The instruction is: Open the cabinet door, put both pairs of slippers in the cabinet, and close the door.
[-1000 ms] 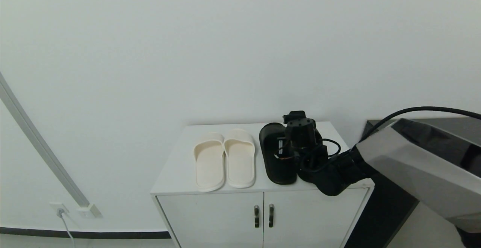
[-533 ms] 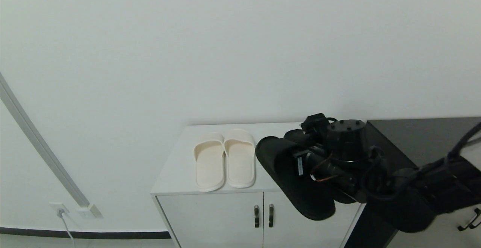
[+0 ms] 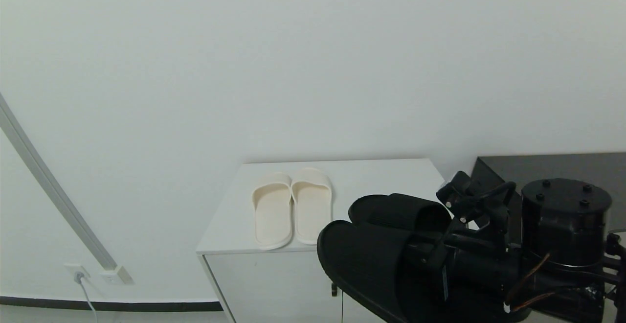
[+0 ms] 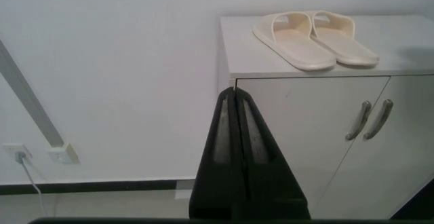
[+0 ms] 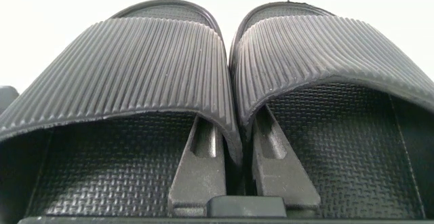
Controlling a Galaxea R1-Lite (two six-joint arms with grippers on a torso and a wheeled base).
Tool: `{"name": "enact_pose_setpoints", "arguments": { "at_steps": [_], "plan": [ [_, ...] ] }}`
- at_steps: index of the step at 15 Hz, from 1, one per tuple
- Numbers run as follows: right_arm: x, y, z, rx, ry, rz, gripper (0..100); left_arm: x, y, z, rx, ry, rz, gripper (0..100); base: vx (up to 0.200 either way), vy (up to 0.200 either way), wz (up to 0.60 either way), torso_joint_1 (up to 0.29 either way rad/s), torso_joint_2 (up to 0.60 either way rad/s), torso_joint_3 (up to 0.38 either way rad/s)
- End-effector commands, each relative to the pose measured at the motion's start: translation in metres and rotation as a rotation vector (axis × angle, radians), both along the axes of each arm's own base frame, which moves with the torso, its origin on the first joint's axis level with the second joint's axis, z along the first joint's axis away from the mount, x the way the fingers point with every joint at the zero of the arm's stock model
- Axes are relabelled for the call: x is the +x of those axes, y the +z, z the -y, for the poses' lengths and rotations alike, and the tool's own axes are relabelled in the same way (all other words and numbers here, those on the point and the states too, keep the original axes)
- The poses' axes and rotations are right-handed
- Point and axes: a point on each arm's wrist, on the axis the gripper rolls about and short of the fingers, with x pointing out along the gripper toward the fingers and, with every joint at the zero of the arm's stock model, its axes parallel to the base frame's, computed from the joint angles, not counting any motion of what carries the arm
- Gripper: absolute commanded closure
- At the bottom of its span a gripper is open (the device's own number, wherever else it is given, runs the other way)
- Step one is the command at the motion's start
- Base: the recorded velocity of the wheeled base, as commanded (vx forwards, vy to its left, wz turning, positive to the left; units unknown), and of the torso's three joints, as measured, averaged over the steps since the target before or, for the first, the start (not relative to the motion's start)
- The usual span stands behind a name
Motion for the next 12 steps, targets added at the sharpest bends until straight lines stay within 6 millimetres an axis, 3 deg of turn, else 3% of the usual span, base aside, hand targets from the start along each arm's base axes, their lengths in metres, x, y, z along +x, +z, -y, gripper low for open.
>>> {"name": "enact_pose_setpoints", "arguments": {
  "at_steps": [1, 8, 12],
  "plan": [
    [-0.0045, -0.0038, 0.0034, -0.010, 0.002, -0.010, 100, 0.0000, -0.0001, 0.0000, 0.000, 0.001, 0.000, 100, 0.000, 0.000, 0.00, 0.000, 0.00, 0.000],
    [-0.0069, -0.0080, 0.0046, -0.023, 0.006, -0.019, 100, 0.0000, 0.0001, 0.0000, 0.000, -0.001, 0.001, 100, 0.000, 0.000, 0.00, 0.000, 0.00, 0.000],
    [-0.0080, -0.0130, 0.0041, -0.035, 0.012, -0.032, 100, 0.0000, -0.0001, 0.0000, 0.000, 0.001, 0.000, 100, -0.200, 0.000, 0.00, 0.011, 0.00, 0.004]
  ]
}}
